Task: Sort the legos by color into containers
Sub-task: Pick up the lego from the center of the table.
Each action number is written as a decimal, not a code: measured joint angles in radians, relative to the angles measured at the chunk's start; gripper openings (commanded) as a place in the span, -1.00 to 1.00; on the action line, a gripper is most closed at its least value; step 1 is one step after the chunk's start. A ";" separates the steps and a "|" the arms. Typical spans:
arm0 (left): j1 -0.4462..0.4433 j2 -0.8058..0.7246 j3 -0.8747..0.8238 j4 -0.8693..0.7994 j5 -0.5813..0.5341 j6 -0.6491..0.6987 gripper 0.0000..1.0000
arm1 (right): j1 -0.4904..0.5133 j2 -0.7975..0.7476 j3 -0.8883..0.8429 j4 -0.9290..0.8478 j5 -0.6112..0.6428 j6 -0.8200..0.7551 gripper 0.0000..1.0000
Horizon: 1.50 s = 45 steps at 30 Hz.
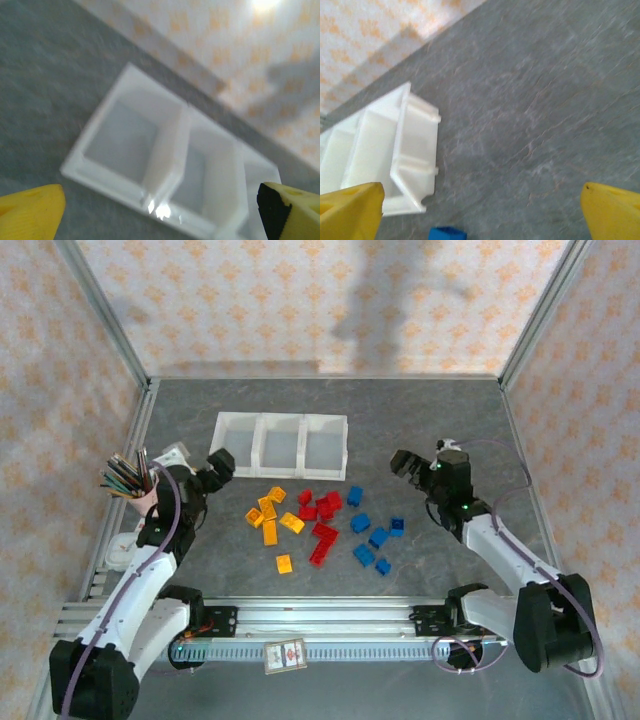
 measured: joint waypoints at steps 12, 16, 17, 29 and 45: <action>-0.449 0.133 0.089 -0.221 0.022 -0.075 0.85 | 0.304 0.019 0.006 -0.115 0.015 0.049 0.99; -0.523 0.252 0.133 -0.218 -0.001 -0.041 0.77 | 0.367 0.019 0.000 -0.107 0.013 0.087 0.99; -0.533 0.283 0.145 -0.218 -0.007 -0.023 0.75 | 0.381 0.019 -0.003 -0.102 0.010 0.098 0.99; -0.559 0.602 0.280 -0.165 -0.063 0.209 0.47 | 0.419 0.009 -0.008 -0.100 0.000 0.145 0.99; -0.559 0.863 0.397 -0.101 -0.101 0.348 -0.01 | 0.419 0.000 -0.008 -0.100 0.000 0.145 0.99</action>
